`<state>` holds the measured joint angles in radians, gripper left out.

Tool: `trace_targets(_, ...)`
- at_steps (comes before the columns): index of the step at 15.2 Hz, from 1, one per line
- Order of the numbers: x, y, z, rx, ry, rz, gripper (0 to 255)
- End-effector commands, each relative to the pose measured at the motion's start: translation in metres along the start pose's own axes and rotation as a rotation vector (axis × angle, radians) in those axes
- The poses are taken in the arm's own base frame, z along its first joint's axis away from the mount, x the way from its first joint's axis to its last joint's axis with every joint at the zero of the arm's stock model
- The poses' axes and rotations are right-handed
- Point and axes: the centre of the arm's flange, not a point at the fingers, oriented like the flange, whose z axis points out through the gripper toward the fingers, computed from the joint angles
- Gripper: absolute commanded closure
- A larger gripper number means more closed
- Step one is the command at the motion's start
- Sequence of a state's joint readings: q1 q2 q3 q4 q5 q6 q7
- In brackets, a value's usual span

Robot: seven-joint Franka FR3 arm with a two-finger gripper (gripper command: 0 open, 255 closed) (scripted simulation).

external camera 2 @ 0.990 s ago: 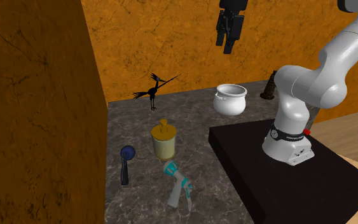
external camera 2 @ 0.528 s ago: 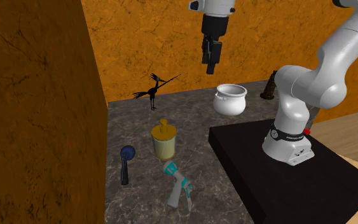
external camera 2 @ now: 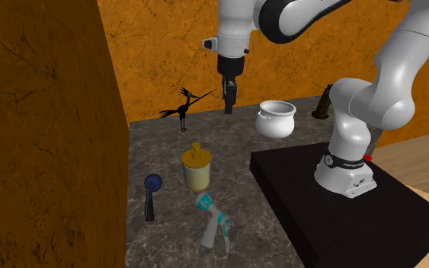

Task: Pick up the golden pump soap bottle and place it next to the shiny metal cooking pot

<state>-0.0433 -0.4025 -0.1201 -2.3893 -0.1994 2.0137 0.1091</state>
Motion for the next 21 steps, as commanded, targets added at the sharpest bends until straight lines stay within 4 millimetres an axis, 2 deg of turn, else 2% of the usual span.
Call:
trace_targets(1,0.013,0.005,0.022,-0.007,-0.006,0.003,0)
trace_targets(17,0.116,0.036,0.205,-0.06,-0.061,0.032,0)
trace_targets(21,0.115,0.037,0.226,-0.06,-0.061,0.032,0)
